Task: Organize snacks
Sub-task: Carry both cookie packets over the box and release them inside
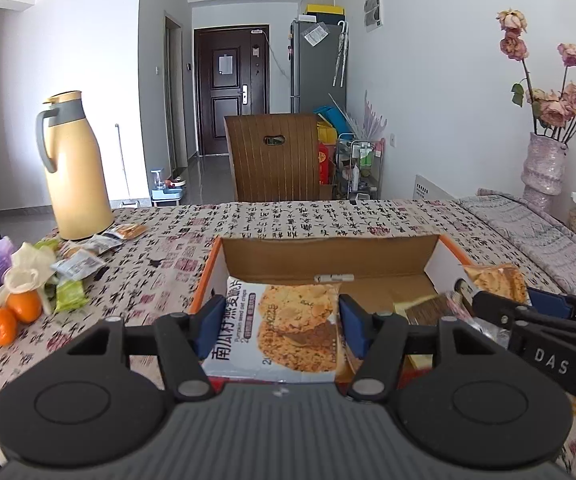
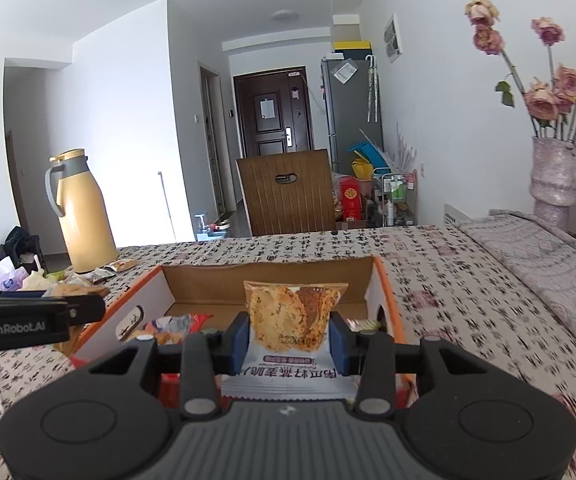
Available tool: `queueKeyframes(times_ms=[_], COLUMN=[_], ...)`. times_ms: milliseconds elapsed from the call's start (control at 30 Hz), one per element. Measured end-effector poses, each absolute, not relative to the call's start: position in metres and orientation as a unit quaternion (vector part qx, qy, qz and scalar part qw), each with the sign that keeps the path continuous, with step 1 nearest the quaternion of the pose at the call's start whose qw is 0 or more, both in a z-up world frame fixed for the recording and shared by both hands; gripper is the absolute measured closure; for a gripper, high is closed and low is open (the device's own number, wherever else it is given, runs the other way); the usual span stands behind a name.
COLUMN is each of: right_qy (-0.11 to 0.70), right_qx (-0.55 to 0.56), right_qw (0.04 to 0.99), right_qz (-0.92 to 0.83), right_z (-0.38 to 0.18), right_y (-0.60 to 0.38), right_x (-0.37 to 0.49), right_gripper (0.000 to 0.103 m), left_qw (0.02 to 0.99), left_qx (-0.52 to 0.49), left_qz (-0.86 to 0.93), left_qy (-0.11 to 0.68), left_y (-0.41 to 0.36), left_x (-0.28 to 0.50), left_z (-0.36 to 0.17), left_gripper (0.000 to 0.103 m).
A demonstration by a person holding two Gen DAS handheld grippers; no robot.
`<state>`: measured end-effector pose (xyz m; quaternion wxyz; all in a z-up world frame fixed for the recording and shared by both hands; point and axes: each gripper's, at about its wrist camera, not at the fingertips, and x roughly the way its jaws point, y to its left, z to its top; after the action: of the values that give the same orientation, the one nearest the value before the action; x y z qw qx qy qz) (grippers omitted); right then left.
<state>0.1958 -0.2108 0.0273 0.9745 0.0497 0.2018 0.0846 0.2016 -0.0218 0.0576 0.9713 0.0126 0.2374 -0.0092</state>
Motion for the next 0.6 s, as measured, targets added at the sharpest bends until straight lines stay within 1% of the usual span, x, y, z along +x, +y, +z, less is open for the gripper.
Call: queueKeyframes(times_ms=[267,433,600], right_qy=[0.214,0.222,0.233], right_qx=[0.041,0.042,0.045], right_qw=[0.971,0.968,0.965], right_qz=[0.093,0.105,0.106], right_z=[0.02,0.005,-0.006], right_y=[-0.199,-0.195,-0.201], right_x=[0.248,0.272,0.278], right_gripper=[0.063,0.063,0.063], left_qw=[0.97,0.968,0.964], left_qx=[0.003,-0.006,-0.016], left_qz=[-0.006,-0.001,-0.003], left_qy=[0.241,0.251,0.266], left_y=[-0.022,-0.019,-0.013], left_x=[0.251,0.276,0.284], left_z=[0.053,0.036,0.019], left_gripper=[0.042,0.042,0.042])
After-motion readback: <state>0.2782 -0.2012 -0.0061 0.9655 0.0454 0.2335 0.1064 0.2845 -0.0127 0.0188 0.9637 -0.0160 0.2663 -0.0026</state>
